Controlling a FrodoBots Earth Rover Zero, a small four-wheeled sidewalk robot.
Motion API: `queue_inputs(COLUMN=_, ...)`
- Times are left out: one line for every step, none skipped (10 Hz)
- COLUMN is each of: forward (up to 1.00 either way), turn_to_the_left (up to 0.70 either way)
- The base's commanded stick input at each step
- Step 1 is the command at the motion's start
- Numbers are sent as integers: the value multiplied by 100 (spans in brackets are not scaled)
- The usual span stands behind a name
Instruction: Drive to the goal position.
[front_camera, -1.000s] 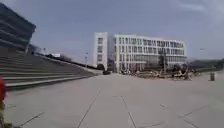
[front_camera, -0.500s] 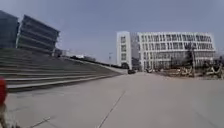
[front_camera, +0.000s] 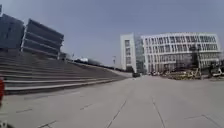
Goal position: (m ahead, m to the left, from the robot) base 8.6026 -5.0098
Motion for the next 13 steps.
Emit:
queue_inputs(forward=70, turn_to_the_left=0)
queue_inputs(forward=70, turn_to_the_left=0)
queue_inputs(forward=70, turn_to_the_left=0)
queue_inputs(forward=70, turn_to_the_left=0)
queue_inputs(forward=70, turn_to_the_left=0)
queue_inputs(forward=70, turn_to_the_left=0)
queue_inputs(forward=70, turn_to_the_left=0)
queue_inputs(forward=70, turn_to_the_left=0)
queue_inputs(forward=70, turn_to_the_left=0)
queue_inputs(forward=70, turn_to_the_left=0)
queue_inputs(forward=70, turn_to_the_left=0)
queue_inputs(forward=70, turn_to_the_left=0)
queue_inputs(forward=70, turn_to_the_left=0)
